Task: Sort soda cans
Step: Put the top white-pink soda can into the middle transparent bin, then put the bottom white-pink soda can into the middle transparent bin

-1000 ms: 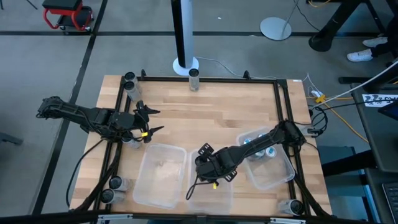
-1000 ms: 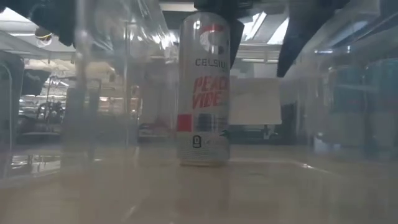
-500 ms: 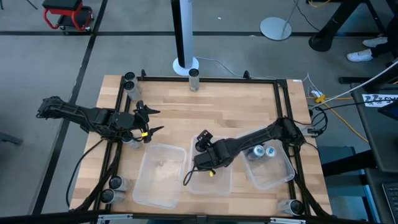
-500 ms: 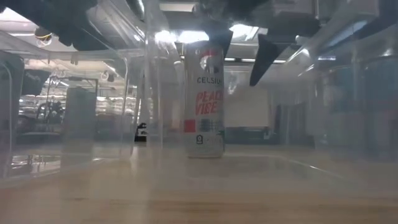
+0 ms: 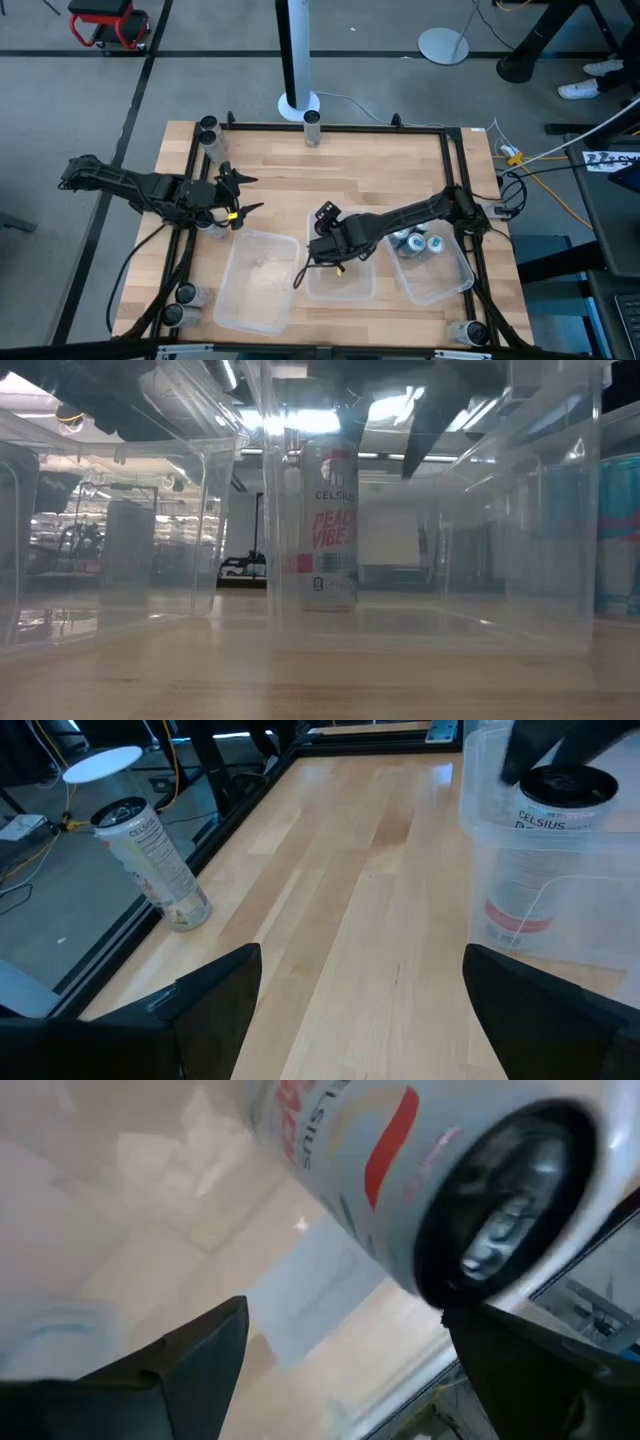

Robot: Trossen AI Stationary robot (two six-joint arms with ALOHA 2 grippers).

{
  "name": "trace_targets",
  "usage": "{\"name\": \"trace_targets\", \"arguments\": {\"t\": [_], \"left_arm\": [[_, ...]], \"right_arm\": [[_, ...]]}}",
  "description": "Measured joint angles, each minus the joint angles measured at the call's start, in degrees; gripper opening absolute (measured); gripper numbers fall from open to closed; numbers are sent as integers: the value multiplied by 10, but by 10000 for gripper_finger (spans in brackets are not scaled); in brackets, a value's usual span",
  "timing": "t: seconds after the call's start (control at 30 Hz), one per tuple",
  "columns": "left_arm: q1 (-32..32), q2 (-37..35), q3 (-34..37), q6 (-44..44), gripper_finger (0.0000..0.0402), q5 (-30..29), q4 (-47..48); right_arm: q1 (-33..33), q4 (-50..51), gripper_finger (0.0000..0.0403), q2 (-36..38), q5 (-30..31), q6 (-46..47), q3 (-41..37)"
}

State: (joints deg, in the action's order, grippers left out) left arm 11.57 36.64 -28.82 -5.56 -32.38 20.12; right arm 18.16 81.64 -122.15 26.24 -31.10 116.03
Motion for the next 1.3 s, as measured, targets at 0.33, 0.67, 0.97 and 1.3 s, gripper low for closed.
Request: {"name": "trace_targets", "arguments": {"t": [0.33, 0.67, 0.97, 1.3], "left_arm": [[0, 0, 0, -1, 333, 0, 1], [0, 0, 0, 5, 333, 0, 2], [0, 0, 0, 15, 333, 0, -2], [0, 0, 0, 12, 333, 0, -12]], "right_arm": [[45, 84, 341, 16, -104, 46, 162], [91, 84, 341, 40, -181, 109, 184], [152, 84, 341, 40, -242, 220, 183], [252, 83, 341, 40, -229, 473, 172]]}}
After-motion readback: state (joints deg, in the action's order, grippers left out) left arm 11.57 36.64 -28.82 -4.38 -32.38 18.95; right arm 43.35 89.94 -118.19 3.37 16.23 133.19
